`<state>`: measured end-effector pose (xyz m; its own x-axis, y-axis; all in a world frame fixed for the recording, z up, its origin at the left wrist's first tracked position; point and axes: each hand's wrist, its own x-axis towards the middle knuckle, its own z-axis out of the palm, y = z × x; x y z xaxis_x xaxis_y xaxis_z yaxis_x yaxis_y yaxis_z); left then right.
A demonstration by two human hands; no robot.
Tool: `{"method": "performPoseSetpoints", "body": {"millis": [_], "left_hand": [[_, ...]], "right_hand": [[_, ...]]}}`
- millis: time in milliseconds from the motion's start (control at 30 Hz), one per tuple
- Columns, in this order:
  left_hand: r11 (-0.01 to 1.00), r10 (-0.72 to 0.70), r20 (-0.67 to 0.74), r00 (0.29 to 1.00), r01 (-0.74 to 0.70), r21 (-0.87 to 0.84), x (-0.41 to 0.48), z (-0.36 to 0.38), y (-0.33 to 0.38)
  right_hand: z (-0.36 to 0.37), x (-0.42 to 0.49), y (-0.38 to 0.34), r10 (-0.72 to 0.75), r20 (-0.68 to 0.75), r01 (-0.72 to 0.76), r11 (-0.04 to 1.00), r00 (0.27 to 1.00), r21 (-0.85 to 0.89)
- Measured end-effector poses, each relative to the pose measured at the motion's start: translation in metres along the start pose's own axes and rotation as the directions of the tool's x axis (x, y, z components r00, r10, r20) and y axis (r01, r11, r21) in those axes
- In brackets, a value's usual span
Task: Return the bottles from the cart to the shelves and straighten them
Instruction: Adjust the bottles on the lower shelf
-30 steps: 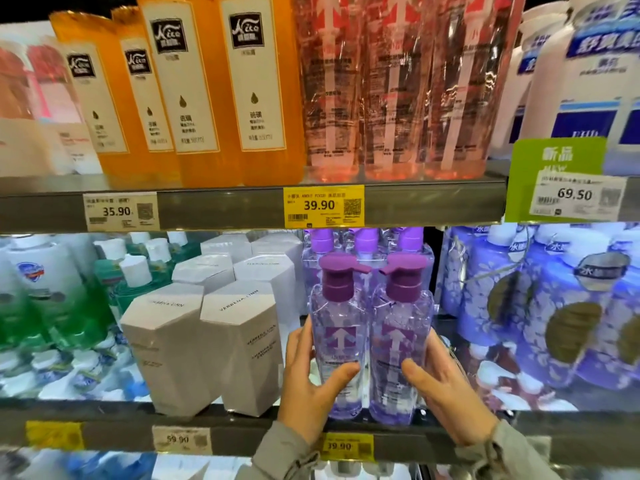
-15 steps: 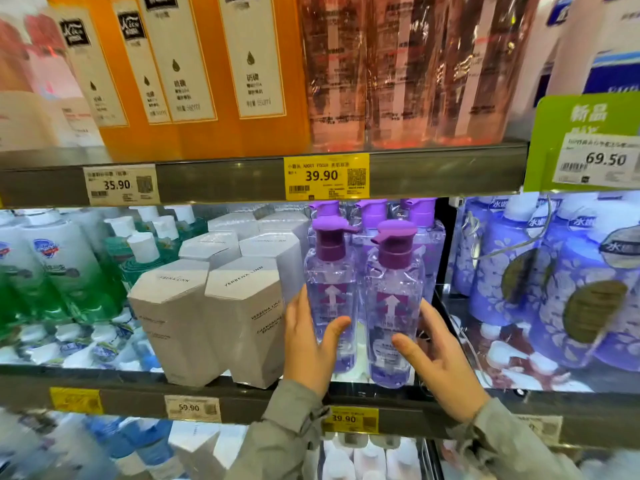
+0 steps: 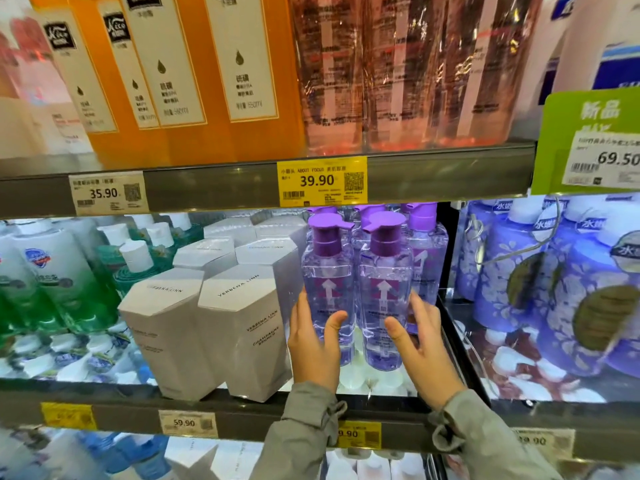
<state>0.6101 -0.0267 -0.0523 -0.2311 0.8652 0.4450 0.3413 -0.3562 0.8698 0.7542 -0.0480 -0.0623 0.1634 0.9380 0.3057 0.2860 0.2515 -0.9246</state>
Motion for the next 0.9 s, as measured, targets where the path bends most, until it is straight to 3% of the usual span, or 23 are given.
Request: {"method": "performPoseSetpoints", "body": {"millis": [900], "left_hand": [[0.997, 0.080, -0.012, 0.997, -0.080, -0.015, 0.017, 0.009, -0.018]], "right_hand": [[0.018, 0.013, 0.010, -0.002, 0.005, 0.002, 0.996, 1.000, -0.093]]}}
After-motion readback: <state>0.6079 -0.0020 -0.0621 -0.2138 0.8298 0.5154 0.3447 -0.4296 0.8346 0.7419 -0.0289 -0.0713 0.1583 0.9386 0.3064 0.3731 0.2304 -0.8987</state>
